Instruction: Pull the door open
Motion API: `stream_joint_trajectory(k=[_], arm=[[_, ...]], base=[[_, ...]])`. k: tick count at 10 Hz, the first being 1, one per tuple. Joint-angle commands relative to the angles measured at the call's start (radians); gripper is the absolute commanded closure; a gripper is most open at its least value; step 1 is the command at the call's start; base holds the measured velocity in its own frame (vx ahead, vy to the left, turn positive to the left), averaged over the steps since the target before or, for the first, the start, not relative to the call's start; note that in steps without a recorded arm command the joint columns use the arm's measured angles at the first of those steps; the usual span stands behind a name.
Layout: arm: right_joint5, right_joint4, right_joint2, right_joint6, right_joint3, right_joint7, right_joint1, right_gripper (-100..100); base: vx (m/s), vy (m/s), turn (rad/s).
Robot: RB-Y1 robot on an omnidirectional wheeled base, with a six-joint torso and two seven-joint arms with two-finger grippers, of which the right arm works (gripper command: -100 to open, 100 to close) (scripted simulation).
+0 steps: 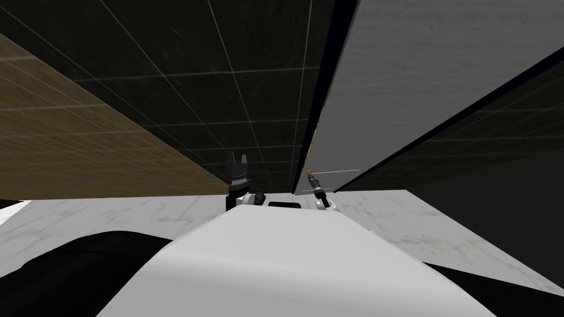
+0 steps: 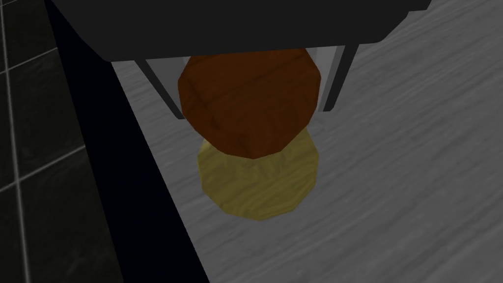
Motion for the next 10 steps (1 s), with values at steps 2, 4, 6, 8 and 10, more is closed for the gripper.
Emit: stream_joint_trajectory(k=[2, 4, 6, 8, 10], arm=[[-0.014, -0.014, 0.013, 0.008, 0.020, -0.075, 0.013, 100], [-0.028, -0.015, 0.011, 0.009, 0.023, -0.116, 0.014, 100], [-0.042, -0.015, 0.009, 0.010, 0.027, -0.155, 0.014, 100], [-0.056, -0.016, 0.007, 0.010, 0.030, -0.195, 0.015, 100], [-0.085, -0.017, 0.003, 0.012, 0.037, -0.261, 0.017, 100]], base=[[-0.027, -0.010, 0.056], [-0.038, -0.011, 0.070], [-0.029, -0.008, 0.063], [-0.022, -0.008, 0.063], [-0.034, -0.007, 0.092]])
